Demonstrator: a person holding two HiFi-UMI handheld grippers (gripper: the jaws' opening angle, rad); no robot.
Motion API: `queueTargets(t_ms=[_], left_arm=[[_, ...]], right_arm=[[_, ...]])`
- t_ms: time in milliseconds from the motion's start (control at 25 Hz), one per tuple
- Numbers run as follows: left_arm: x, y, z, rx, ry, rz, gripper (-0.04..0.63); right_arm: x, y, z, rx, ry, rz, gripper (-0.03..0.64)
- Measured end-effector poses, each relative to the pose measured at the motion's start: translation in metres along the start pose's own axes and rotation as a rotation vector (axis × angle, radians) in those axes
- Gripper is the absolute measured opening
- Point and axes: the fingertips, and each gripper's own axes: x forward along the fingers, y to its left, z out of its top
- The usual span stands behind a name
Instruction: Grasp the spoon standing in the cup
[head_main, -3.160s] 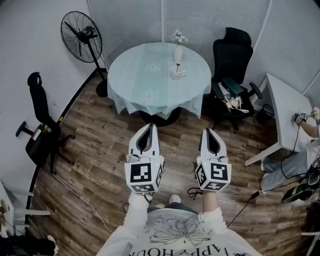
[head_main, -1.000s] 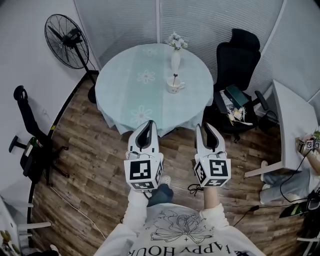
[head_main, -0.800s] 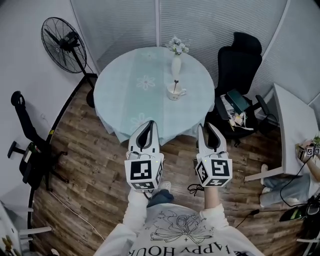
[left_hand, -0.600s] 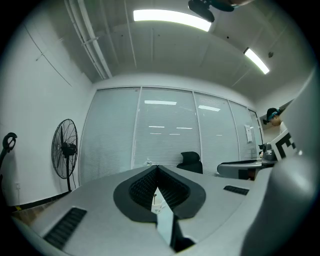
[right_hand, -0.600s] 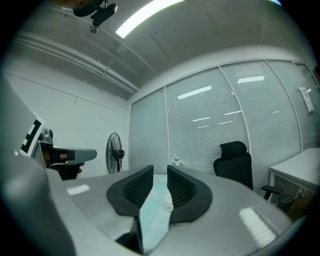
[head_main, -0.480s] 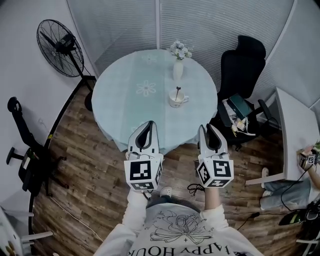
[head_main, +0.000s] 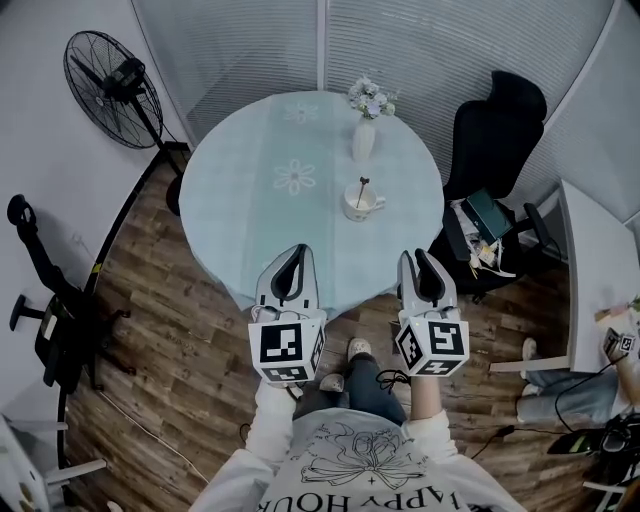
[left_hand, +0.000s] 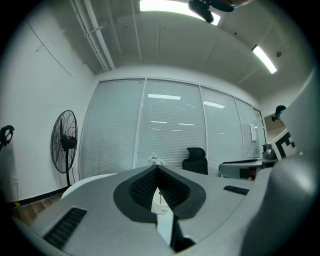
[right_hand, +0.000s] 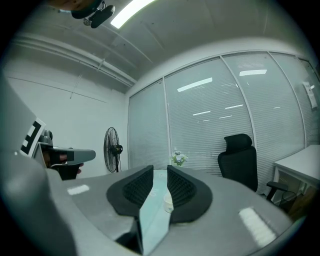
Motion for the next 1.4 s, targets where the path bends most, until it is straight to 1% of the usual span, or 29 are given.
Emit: queueTargets(t_ms=[200,360,680,960,1200,1400], left_arm=[[0.019,0.009,-0.002,0.004,0.004,0.001,0.005],[0.042,0.018,-0.008,-0.001,0.017,0.029,0.005],[0.096,0.028,-0.009,-0.007,0.017,0.075,0.005],[0.15,0.034,0.0,0.004,0.013,0.109,0.005],[0.193,0.046,0.002,0.009,0.028,0.136,0.005],[0.223,0.054,-0.004,0.012,0.052,0.157,0.005]], right_arm=[[0.024,-0.003,-0.007,0.006,0.015,0.009,0.097],[0.051,-0.009,-0.011,0.008,0.022,0.034,0.097],[0.111,-0.029,-0.011,0.001,0.029,0.093,0.097],[0.171,-0.056,-0.006,0.003,0.035,0.13,0.097],[0.221,-0.074,-0.009,0.013,0.062,0.159,0.097],[0.254,-0.083,-0.022,0.026,0.1,0.187,0.097]])
